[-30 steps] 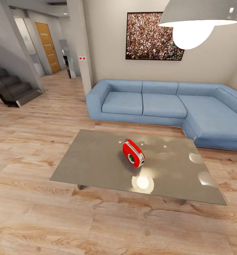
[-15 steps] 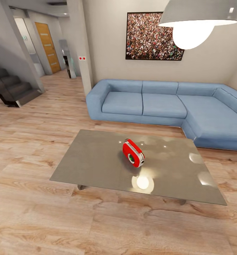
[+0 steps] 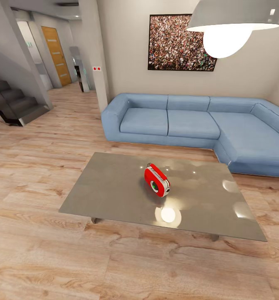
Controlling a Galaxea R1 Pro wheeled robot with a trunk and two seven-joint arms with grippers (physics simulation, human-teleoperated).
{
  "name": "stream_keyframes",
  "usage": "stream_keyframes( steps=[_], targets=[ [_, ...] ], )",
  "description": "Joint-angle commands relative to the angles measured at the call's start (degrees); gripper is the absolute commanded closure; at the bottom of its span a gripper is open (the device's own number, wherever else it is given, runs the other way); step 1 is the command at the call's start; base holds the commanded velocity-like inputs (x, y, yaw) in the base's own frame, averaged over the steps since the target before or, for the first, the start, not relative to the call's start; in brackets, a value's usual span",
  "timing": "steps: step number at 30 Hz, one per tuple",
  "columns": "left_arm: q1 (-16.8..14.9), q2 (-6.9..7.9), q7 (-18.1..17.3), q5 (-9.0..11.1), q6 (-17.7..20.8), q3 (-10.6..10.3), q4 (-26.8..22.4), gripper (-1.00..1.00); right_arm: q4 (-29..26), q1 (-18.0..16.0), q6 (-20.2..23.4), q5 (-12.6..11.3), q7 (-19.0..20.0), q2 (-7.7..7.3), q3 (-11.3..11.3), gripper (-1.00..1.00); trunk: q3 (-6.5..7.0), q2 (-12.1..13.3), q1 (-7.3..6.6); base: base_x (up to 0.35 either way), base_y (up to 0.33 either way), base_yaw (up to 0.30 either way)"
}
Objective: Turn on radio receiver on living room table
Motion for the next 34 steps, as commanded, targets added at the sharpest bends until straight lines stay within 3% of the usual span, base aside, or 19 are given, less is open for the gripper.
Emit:
stream_keyframes(
  steps=[1,34],
  targets=[
    [0.00,0.00,0.01,0.00,0.01,0.00,0.00,1.00,0.00,0.00,-0.01,0.00,0.00,0.00,0.00,-1.00,0.00,0.00,0.00,0.000,0.000,0.000],
    [0.00,0.00,-0.05,0.06,0.07,0.00,0.00,1.00,0.00,0.00,-0.01,0.00,0.00,0.00,0.00,-1.00,0.00,0.00,0.00,0.000,0.000,0.000]
  ],
)
